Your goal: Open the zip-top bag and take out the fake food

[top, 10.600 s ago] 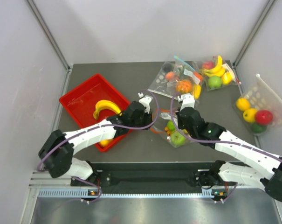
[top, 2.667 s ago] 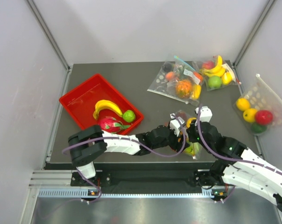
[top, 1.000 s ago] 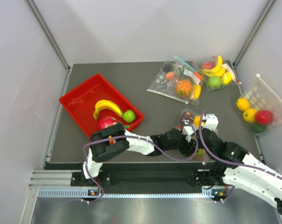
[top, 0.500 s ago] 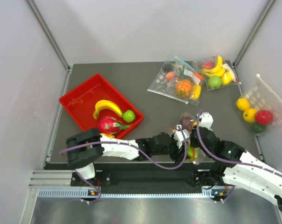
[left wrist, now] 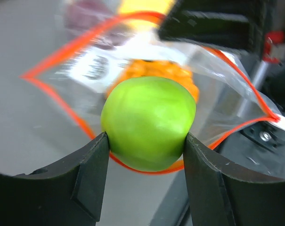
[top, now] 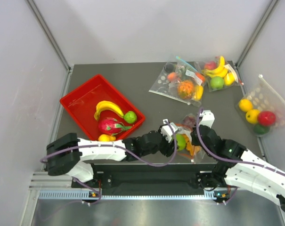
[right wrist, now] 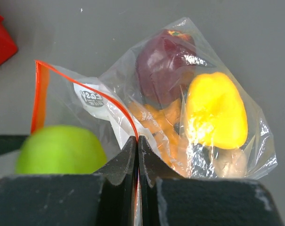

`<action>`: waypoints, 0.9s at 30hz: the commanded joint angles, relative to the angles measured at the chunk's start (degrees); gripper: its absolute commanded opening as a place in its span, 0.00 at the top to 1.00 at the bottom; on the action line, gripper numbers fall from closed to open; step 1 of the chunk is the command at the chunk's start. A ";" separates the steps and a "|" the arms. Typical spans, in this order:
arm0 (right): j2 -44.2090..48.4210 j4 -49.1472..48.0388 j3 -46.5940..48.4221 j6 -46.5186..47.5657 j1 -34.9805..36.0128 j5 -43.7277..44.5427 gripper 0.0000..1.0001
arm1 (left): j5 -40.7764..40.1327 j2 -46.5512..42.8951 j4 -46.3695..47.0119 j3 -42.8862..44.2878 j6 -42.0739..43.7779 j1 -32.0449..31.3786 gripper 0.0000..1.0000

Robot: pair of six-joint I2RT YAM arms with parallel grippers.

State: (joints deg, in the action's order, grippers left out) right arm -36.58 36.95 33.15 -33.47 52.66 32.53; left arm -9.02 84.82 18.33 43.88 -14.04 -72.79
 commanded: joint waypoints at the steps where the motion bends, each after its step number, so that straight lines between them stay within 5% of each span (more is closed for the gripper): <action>1: -0.77 -2.41 3.24 0.78 0.42 1.65 1.00 | -4.87 -6.31 -1.18 -0.81 0.42 1.86 0.93; 12: -7.62 -7.76 5.96 4.64 -0.19 0.52 1.00 | -6.36 -26.52 -7.25 -5.55 -1.25 13.28 0.89; 18: -13.33 -12.60 8.51 7.10 -0.90 -2.21 1.00 | -7.07 -33.57 -13.57 -6.08 -2.04 29.53 0.87; 27: -15.37 -15.94 9.13 8.51 -1.77 -5.20 1.00 | -7.33 -31.04 -17.44 -6.00 -3.71 58.27 0.85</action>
State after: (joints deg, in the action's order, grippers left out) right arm -52.25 24.71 39.55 -26.17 51.86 28.62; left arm -15.51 52.38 2.11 38.20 -16.60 -20.32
